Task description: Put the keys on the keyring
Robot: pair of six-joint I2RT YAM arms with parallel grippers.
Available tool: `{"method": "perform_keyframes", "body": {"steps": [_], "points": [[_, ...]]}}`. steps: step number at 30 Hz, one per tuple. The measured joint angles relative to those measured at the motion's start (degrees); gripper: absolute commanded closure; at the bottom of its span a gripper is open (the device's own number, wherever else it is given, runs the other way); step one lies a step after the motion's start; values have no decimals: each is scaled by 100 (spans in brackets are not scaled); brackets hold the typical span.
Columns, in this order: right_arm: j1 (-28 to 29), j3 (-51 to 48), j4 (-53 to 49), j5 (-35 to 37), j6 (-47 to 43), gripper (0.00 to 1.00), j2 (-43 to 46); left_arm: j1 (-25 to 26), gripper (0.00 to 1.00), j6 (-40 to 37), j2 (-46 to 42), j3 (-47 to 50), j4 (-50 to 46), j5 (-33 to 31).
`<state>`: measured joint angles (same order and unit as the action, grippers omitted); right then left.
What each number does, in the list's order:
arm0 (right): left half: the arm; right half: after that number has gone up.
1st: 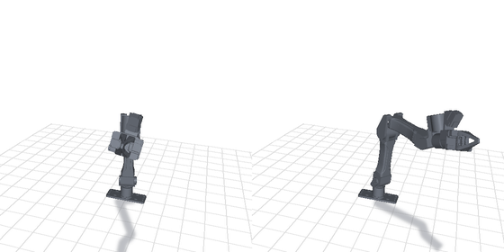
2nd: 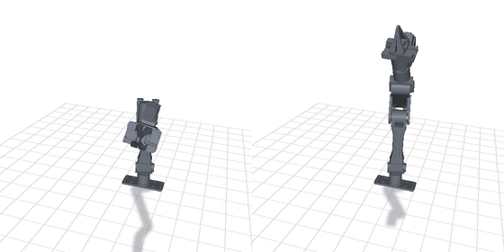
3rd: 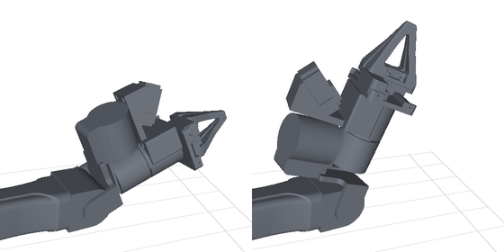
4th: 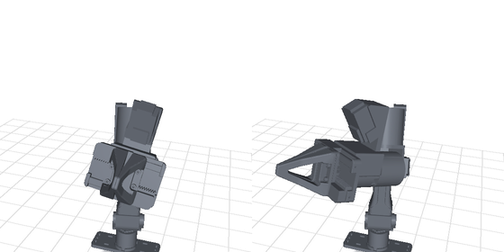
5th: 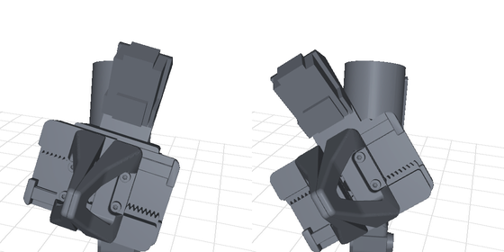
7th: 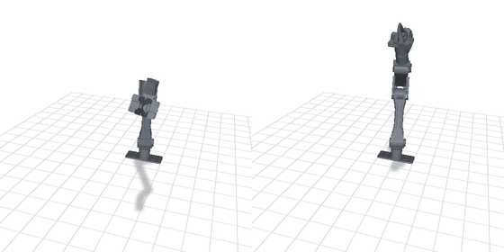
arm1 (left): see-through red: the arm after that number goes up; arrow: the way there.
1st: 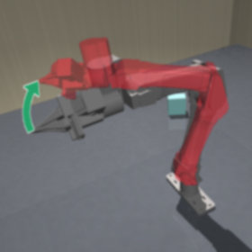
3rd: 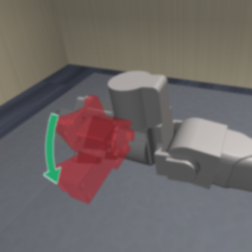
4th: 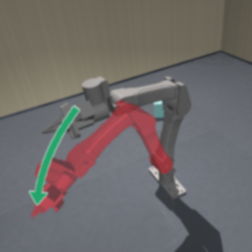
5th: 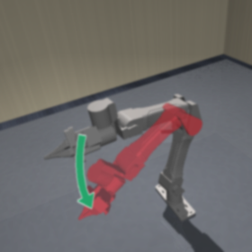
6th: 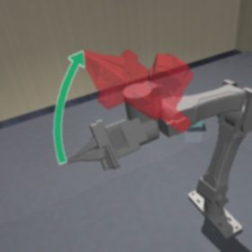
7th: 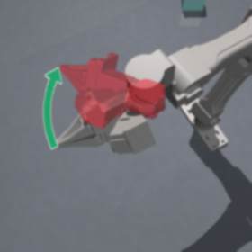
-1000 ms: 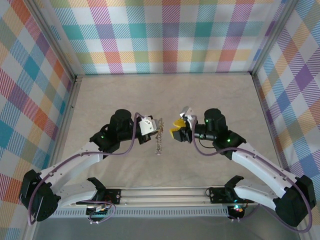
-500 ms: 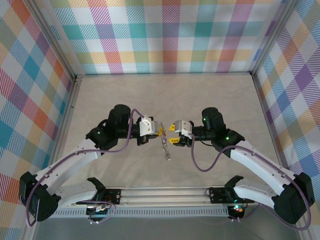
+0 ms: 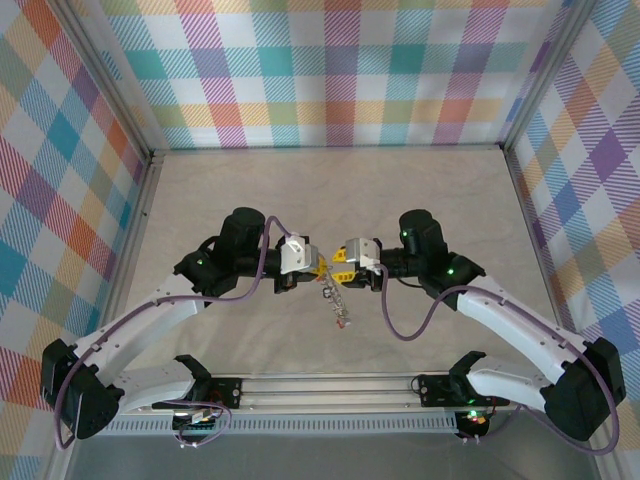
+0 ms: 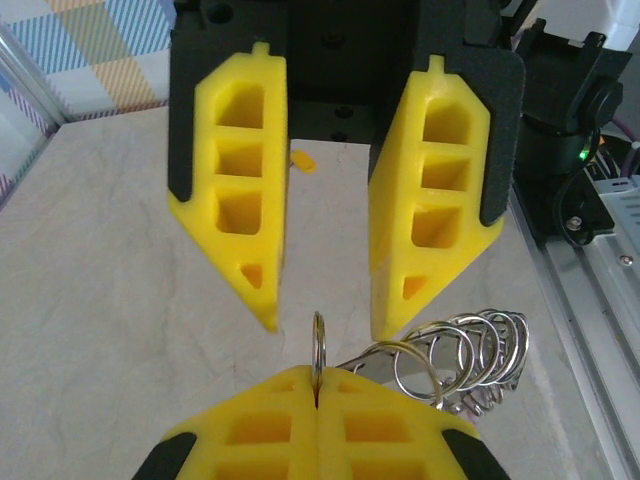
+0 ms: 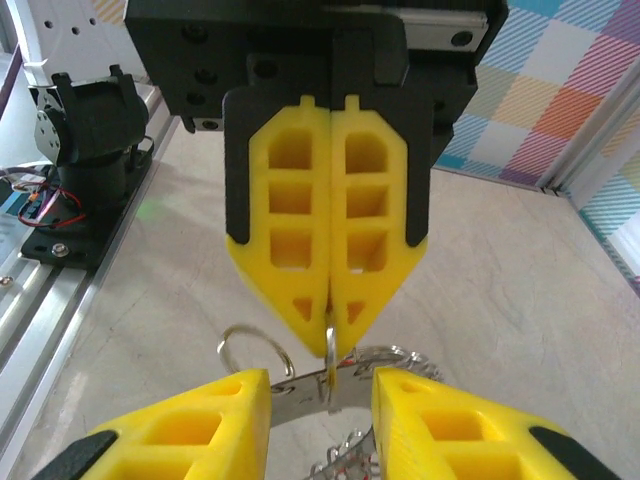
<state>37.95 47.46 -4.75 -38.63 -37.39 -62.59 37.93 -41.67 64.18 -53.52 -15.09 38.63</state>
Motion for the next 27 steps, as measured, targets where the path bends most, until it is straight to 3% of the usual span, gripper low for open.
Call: {"method": "perform_keyframes", "body": {"steps": [8, 12, 14, 23, 26, 27], "points": [[42, 269, -201, 9, -190, 79, -140, 0, 100, 0, 15, -4, 20, 138], [72, 269, -367, 26, -313, 70, -138, 0, 100, 2, 15, -4, 28, 138], [72, 269, -424, 70, -389, 70, -133, 0, 100, 4, 15, -4, 42, 136], [72, 269, -483, 153, -400, 87, -92, 0, 100, 26, 15, -4, 133, 131], [70, 269, -452, 153, -393, 100, -92, 0, 100, 28, 13, -4, 214, 136], [66, 269, -452, 151, -369, 100, -92, 0, 100, 31, 13, -4, 219, 136]]}}
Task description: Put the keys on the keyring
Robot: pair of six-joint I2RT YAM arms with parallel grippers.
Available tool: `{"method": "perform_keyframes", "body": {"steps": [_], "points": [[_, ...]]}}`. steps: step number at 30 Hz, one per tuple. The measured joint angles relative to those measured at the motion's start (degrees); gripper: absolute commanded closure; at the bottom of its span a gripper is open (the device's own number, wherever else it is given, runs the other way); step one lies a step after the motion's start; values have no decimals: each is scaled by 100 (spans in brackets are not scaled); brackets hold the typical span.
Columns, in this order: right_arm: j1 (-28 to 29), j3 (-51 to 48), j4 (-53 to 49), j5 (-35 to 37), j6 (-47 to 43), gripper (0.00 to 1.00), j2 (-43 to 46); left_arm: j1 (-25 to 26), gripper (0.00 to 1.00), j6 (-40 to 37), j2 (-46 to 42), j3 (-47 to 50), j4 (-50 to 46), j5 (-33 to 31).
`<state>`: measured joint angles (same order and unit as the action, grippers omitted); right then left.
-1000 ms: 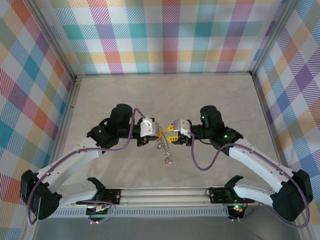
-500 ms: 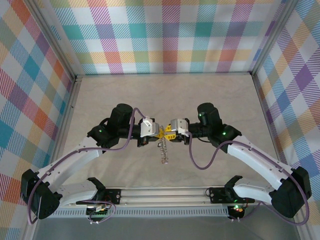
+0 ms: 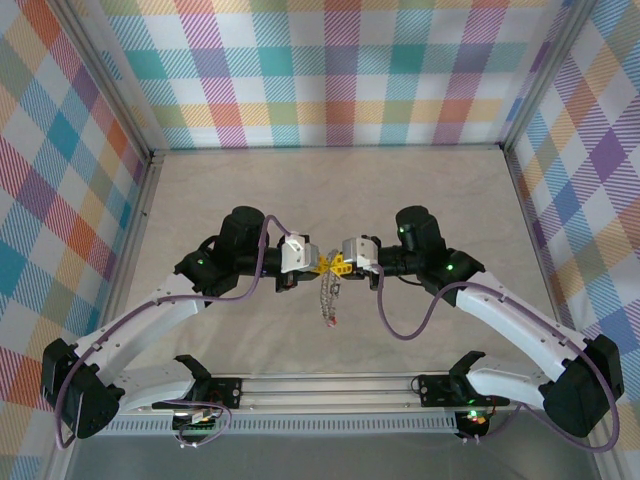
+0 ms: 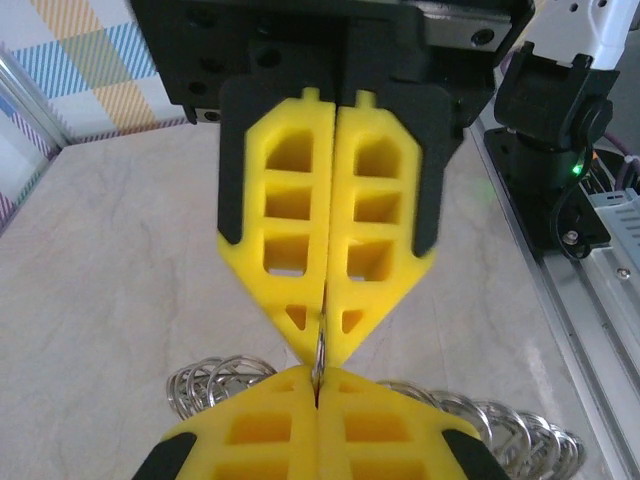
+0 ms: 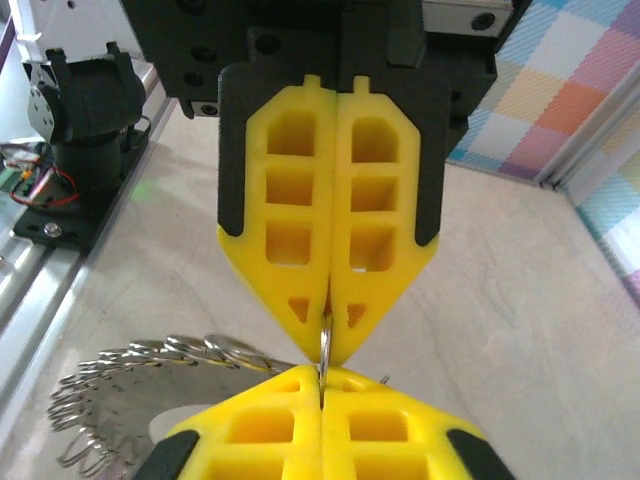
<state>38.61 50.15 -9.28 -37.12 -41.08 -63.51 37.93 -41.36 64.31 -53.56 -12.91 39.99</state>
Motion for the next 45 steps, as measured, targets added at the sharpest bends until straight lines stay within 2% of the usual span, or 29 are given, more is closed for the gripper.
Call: {"method": "perform_keyframes", "body": {"steps": [1, 2, 3, 4, 7, 16, 23, 32, 36, 40, 45], "points": [[0, 0, 0, 0, -17, 100, 0, 0, 100, 0, 0, 0, 2, -2], [0, 0, 2, 2, -15, 100, 2, 0, 94, 4, 0, 0, 2, -7], [0, -2, 9, 4, -15, 100, 9, 0, 82, 22, 0, 0, 4, -11], [0, -20, 35, 7, -15, 100, 22, 0, 74, 13, 0, 0, 20, -20], [26, -208, 105, 72, -44, 100, 168, 0, 65, 68, -7, 0, 98, -66], [459, -905, 671, 907, -1034, 100, 802, 4, 50, -33, -105, -92, -166, -173], [535, -1661, 1469, 1174, -1733, 100, 957, 17, 48, -116, -105, -337, -555, -81], [535, -1971, 2308, 1307, -1884, 100, 1228, 59, 47, -111, -44, -334, -664, 4], [535, -2048, 2531, 1268, -1862, 100, 1268, 151, 53, -133, 59, -334, -669, -17], [535, -2096, 2710, 1128, -1746, 100, 1276, 238, 68, -153, 101, -330, -669, -114], [525, -2238, 2986, 1058, -1392, 100, 1276, 258, 70, -184, 94, -328, -649, -149]]}}
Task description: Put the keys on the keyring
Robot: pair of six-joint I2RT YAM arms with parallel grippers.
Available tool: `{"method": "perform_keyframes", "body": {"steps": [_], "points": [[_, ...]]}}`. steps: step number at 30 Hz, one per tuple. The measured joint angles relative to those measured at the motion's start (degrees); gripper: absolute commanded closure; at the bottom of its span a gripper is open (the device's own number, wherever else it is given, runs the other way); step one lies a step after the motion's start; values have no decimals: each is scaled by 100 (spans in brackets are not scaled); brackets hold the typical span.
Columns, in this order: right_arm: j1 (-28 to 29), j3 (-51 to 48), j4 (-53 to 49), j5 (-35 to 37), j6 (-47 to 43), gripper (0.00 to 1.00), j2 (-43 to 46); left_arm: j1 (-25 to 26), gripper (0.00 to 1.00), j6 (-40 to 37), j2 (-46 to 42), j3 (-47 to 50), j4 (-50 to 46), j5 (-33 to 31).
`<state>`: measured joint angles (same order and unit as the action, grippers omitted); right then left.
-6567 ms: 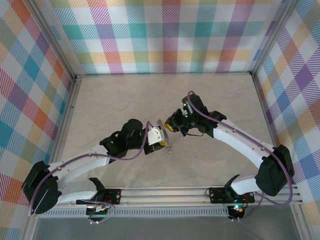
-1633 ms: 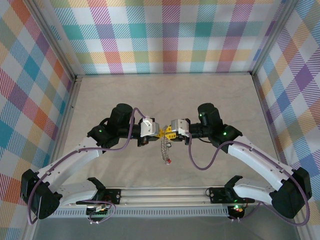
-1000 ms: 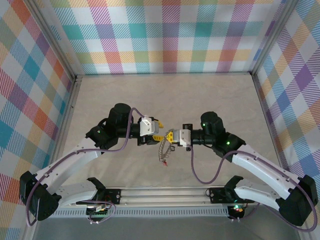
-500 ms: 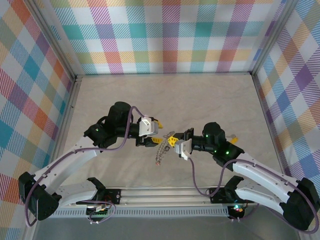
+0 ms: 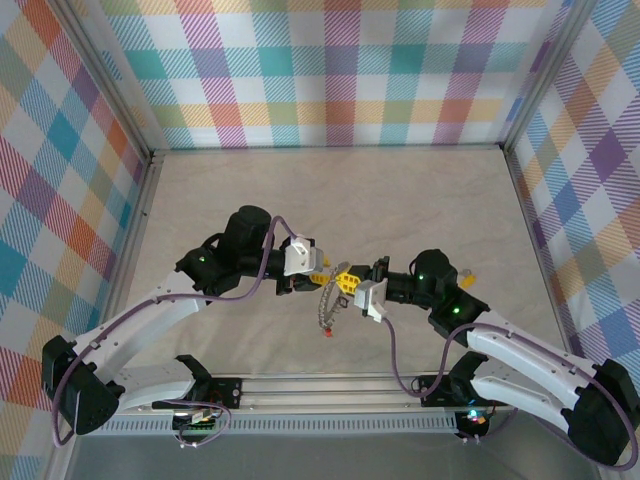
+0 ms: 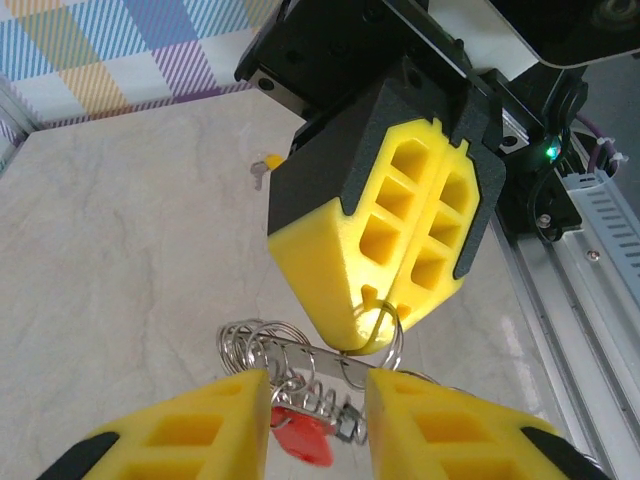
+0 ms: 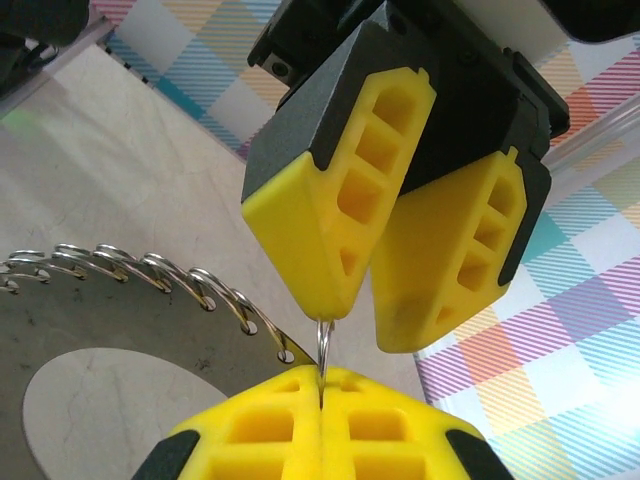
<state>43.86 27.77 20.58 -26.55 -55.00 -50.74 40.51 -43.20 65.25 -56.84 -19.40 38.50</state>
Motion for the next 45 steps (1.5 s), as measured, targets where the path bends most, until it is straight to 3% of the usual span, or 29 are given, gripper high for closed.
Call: {"method": "perform_keyframes", "body": {"steps": [9, 16, 31, 38, 43, 45], "points": [[2, -92, 280, -177, 581, 100, -9, 2, 68, -37, -39, 17, 2, 7], [2, -92, 297, -308, 767, 100, -9, 0, 53, -92, -85, 46, 0, 42], [11, -74, 402, -310, 911, 100, -234, 2, 54, -254, -350, 269, -140, 42], [11, -37, 442, -352, 992, 100, -264, 4, 68, -166, -304, 282, 81, 66], [4, -35, 553, -352, 1161, 100, -328, 68, 72, -142, -153, 282, 184, 90], [7, -35, 610, -352, 1266, 100, -367, 103, 78, -146, -122, 282, 199, 87]]}}
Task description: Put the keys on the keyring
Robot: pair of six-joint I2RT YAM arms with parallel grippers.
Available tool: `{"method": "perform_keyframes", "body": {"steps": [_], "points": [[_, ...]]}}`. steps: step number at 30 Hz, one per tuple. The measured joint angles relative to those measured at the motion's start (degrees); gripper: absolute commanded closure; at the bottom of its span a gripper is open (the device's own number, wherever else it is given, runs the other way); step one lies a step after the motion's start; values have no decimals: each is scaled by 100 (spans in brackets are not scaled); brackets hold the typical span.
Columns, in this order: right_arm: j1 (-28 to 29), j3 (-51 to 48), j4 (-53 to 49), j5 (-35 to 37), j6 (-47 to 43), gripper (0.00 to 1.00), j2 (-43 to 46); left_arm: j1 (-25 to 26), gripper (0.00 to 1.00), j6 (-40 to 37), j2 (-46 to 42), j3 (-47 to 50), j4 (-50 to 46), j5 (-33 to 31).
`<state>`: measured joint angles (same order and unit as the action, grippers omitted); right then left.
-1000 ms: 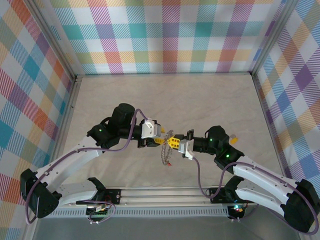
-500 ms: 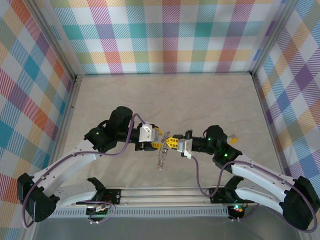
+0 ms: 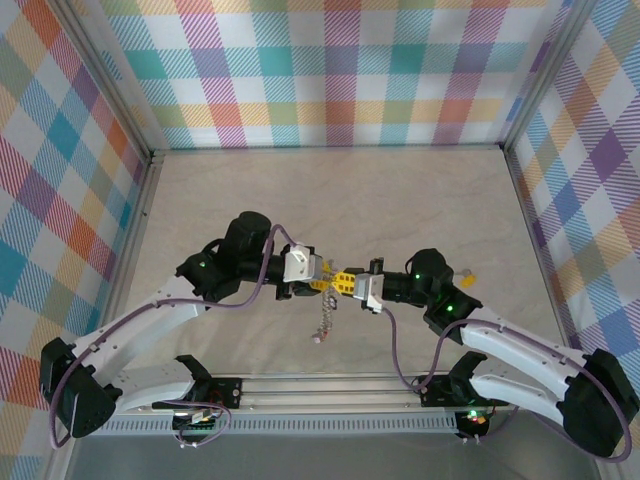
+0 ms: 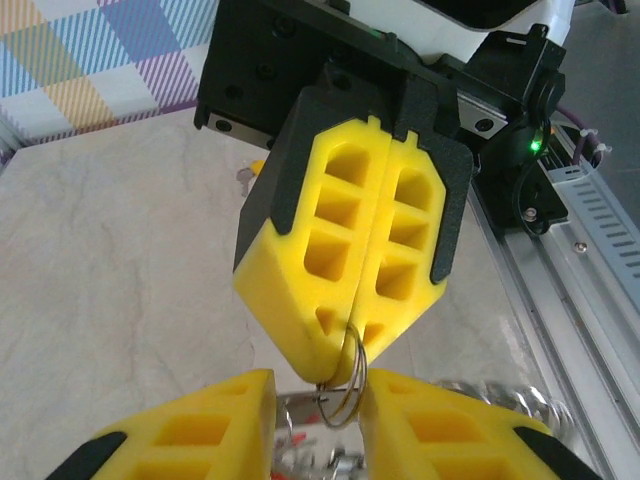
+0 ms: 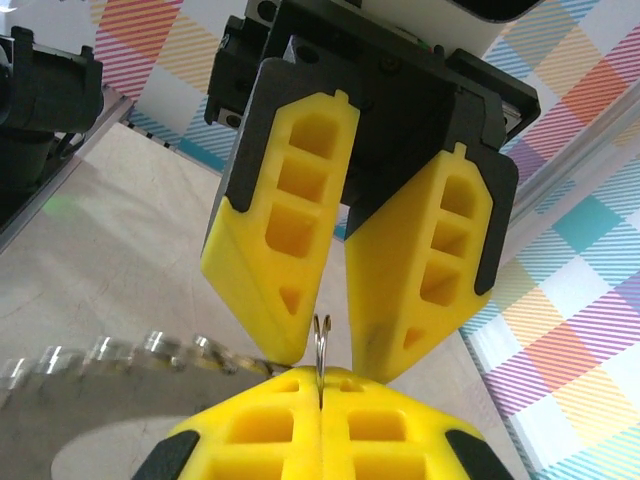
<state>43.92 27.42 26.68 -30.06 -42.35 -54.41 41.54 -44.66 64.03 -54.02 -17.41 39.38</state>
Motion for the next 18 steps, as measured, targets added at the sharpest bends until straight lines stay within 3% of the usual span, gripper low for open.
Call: {"method": "perform_keyframes", "body": {"steps": [6, 12, 18], "points": [[-35, -4, 63, 31, 210, 100, -26, 9, 99, -79, -13, -2, 42, -98], [-31, 59, -245, 63, 72, 85, 44, 168, 100, -223, -96, -31, -83, -487], [-26, 289, -695, 116, -122, 79, 50, 339, 100, -549, 59, -518, -1025, -1132]]}}
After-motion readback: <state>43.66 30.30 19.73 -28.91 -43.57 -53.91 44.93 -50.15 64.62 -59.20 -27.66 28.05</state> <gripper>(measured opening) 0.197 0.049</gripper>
